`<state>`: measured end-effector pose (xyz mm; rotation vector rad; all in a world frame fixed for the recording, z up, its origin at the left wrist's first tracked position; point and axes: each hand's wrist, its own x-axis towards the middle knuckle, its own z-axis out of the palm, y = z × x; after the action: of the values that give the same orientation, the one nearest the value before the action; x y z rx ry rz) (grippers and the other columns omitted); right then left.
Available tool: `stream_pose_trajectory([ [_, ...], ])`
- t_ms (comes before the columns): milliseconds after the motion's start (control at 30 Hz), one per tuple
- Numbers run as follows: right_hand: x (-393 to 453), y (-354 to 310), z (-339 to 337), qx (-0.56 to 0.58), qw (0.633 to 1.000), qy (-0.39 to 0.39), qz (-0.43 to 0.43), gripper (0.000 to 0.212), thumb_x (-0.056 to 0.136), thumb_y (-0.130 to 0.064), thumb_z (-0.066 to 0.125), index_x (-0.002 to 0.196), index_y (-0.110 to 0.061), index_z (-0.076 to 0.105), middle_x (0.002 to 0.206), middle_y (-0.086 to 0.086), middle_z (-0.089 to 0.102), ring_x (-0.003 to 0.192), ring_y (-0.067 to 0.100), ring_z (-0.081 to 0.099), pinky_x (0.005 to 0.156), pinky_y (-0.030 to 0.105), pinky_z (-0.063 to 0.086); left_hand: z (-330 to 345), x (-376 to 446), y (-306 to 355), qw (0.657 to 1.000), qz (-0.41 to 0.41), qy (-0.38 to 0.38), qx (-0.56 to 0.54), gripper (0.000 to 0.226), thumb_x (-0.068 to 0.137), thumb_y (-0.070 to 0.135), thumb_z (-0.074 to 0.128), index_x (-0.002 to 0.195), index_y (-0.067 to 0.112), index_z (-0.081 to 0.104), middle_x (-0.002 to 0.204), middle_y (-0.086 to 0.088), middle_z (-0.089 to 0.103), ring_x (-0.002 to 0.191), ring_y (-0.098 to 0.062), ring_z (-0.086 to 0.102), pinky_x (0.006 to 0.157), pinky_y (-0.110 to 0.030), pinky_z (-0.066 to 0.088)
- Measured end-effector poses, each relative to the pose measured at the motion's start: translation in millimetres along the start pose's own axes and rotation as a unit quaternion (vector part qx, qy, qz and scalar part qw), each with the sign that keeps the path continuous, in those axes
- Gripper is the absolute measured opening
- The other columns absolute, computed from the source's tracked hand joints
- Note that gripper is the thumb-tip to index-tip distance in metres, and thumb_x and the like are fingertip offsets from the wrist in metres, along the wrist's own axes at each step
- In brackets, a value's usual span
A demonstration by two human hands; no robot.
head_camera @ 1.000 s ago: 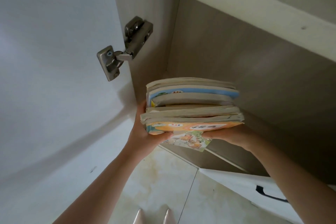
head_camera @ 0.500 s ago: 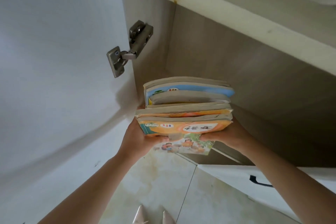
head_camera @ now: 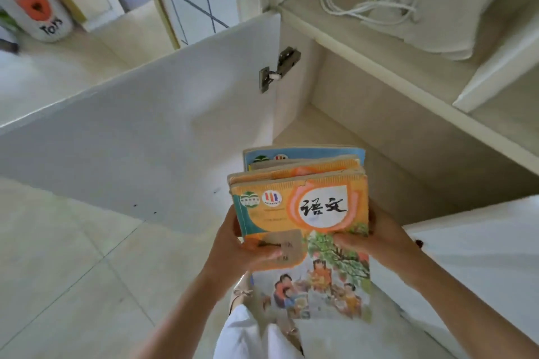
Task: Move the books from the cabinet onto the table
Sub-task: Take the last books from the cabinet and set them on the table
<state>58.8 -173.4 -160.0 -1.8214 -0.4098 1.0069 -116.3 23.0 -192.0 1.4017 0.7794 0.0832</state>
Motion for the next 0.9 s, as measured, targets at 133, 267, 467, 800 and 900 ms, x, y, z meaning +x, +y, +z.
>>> stream_pose_trajectory([
  [133,-50,-27,21,0.011,0.998,-0.062,-0.019,0.057,0.065,-0.03,0.083,0.117,-0.031,0.06,0.107,-0.013,0.073,0.1,0.007,0.069,0.077,0.019,0.055,-2,-86,7,0.988,-0.04,0.097,-0.112,0.09,0.035,0.017,0.09,0.118,0.027,0.056,0.102,0.0,0.075,0.088,-0.018,0.073,0.067,-0.031,0.059],
  [267,-79,-59,53,0.02,0.992,-0.125,-0.018,0.066,0.054,-0.044,0.086,0.115,-0.042,0.062,0.111,-0.007,0.073,0.104,0.017,0.069,0.092,0.042,0.053,-5,-162,7,0.966,-0.048,0.162,-0.195,0.079,0.047,0.013,0.089,0.119,0.023,0.059,0.104,-0.003,0.075,0.093,-0.02,0.072,0.07,-0.032,0.059],
  [467,-114,-102,133,-0.032,0.968,-0.249,-0.01,0.054,0.061,-0.036,0.089,0.11,-0.037,0.066,0.107,0.0,0.075,0.1,0.025,0.07,0.095,0.051,0.051,-21,-266,-13,0.907,-0.041,0.295,-0.297,0.075,0.049,0.029,0.089,0.118,0.018,0.063,0.106,-0.006,0.074,0.1,-0.029,0.069,0.086,-0.049,0.057],
  [800,-222,-116,367,-0.146,0.884,-0.443,-0.015,0.083,0.048,-0.062,0.085,0.12,-0.03,0.06,0.108,-0.002,0.074,0.102,0.024,0.069,0.095,0.049,0.051,-108,-462,-76,0.746,-0.006,0.534,-0.398,0.056,0.064,0.028,0.082,0.115,0.016,0.064,0.11,-0.008,0.073,0.102,-0.031,0.069,0.09,-0.049,0.055],
  [900,-255,-116,422,-0.158,0.865,-0.475,-0.021,0.073,0.056,-0.052,0.086,0.119,-0.024,0.062,0.103,0.0,0.075,0.094,0.023,0.072,0.083,0.04,0.056,-127,-506,-90,0.71,0.004,0.573,-0.41,0.048,0.071,0.026,0.076,0.116,0.016,0.064,0.106,-0.004,0.075,0.096,-0.023,0.071,0.083,-0.038,0.057],
])
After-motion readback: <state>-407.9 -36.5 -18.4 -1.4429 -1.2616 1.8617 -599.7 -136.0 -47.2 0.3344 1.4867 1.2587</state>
